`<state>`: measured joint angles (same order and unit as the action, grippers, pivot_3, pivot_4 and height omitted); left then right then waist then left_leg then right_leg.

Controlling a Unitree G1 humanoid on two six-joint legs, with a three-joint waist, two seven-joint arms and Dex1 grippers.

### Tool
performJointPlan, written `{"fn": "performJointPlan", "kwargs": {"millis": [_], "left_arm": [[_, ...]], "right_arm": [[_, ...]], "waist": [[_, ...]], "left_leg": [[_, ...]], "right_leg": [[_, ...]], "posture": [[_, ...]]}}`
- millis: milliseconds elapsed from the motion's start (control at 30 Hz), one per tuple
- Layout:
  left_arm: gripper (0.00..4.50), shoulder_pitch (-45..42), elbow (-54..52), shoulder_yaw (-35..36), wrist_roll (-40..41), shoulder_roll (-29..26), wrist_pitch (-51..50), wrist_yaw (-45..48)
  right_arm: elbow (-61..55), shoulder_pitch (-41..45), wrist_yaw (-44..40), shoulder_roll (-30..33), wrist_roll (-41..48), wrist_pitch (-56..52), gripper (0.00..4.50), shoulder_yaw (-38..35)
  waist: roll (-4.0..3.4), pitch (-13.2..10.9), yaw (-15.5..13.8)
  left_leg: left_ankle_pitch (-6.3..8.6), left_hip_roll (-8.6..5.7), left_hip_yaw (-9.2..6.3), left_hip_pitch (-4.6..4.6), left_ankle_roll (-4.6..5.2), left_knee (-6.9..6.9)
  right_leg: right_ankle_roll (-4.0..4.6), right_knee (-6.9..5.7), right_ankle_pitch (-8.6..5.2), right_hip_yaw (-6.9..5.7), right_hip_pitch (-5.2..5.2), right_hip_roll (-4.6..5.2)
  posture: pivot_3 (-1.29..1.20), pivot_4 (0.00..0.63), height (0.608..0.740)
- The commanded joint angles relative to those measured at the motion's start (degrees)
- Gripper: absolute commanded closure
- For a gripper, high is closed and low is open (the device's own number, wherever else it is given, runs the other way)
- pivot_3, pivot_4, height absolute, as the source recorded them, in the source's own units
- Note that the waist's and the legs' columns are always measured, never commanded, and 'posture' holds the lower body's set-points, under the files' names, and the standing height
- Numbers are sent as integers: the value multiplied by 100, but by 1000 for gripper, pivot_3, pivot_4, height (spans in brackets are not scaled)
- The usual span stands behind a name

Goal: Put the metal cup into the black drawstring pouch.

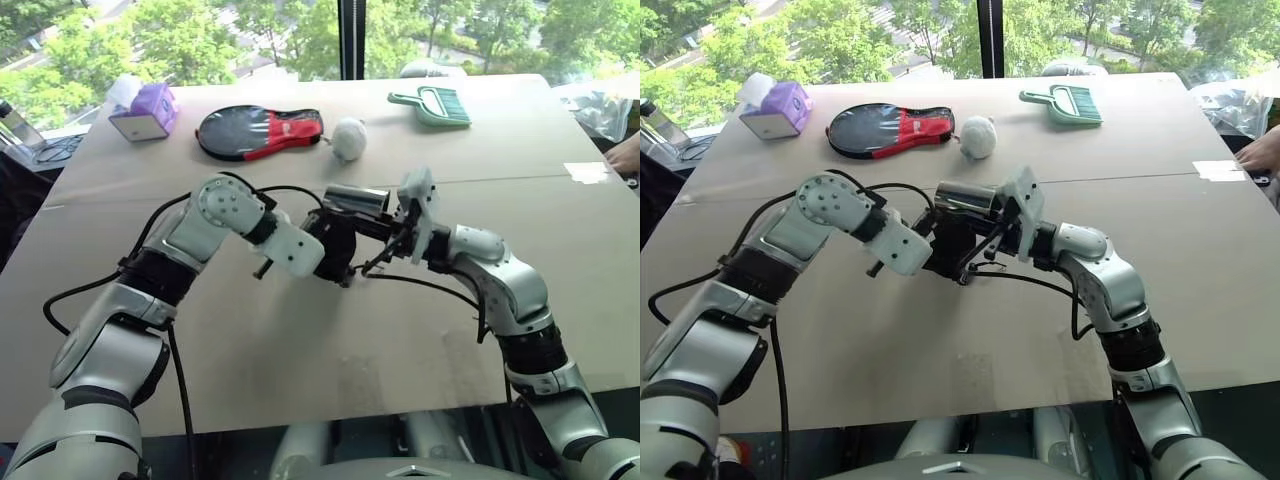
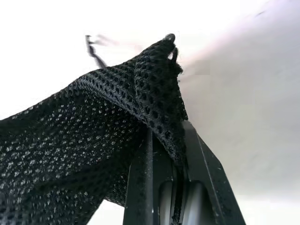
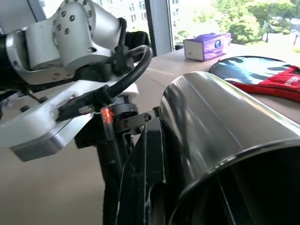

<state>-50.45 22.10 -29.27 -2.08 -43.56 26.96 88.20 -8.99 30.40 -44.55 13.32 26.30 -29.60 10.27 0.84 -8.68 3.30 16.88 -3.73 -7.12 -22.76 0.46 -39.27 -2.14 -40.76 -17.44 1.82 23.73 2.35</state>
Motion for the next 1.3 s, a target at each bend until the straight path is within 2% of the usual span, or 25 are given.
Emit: {"fn": "performJointPlan", "kwargs": {"millis": [33,267,400,467,700,800,833,967,1100,1233,1300], "left_arm": [[4500,-34,77,60,23,108,351,140],[4500,121,-124,234,-8,158,424,-133],[4500,293,-273,616,-653,-15,353,-1169],[4500,603,-631,888,-1108,-104,-10,-1907],[4500,1915,-2260,1672,-2000,96,-2175,-3483],[4500,2170,-2795,1826,-1946,307,-2892,-3649],[4500,2200,-3059,1903,-1682,446,-3563,-3447],[4500,1749,-3845,2119,-455,983,-6764,-2681],[4500,931,-3798,2073,170,1245,-9105,-2704],[4500,237,-3334,1812,467,1547,-10083,-3113],[4500,-83,-3069,1378,306,1620,-10253,-3495]], "right_arm": [[187,1,-34,49,-112,-69,4425,133],[1585,-134,228,38,-1343,683,4425,789],[1937,-354,375,187,-1909,1014,4425,1047],[1916,-430,527,241,-2086,1056,4425,1039],[1692,-601,1254,165,-2287,1116,4425,625],[1504,-555,1354,52,-2078,1162,4425,376],[1428,-500,1387,19,-2027,1199,4425,286],[1148,-137,1569,-130,-1711,1145,4425,-260],[351,-8,1684,25,-1152,565,4425,-974],[-1119,-553,1520,322,-287,-379,4425,-1347],[-1857,-944,1410,504,88,-800,4425,-1263]], "waist": [[0,0,28],[0,0,78],[-1,4,88],[-5,11,77],[-23,33,14],[-23,34,-28],[-23,34,-41],[-23,33,-78],[-22,31,-69],[-21,32,-76],[-21,31,-68]], "left_leg": [[0,0,-4,0,0,0],[0,0,-1,0,0,-2],[0,0,-1,8,0,-4],[0,0,-1,16,-1,-5],[0,0,-1,26,0,-4],[0,-1,0,26,0,-6],[0,-1,0,25,0,-6],[0,-1,0,18,0,-6],[0,-1,-1,11,0,-8],[0,0,-3,8,0,0],[0,0,-6,6,0,1]], "right_leg": [[0,0,0,-2,0,0],[0,-3,0,0,1,-1],[0,-5,0,5,-1,-2],[0,-9,0,15,-6,-2],[0,-13,0,34,-17,-3],[0,-13,0,34,-19,-3],[0,-13,0,34,-18,-3],[0,-13,0,32,-15,-4],[0,-13,0,31,-11,-9],[0,-6,0,31,-11,-7],[0,-4,0,29,-10,-6]], "posture": [[0,150,740],[0,150,740],[0,150,740],[0,150,740],[0,150,740],[0,150,740],[0,150,740],[0,150,740],[0,150,740],[0,150,740],[0,150,740]]}}
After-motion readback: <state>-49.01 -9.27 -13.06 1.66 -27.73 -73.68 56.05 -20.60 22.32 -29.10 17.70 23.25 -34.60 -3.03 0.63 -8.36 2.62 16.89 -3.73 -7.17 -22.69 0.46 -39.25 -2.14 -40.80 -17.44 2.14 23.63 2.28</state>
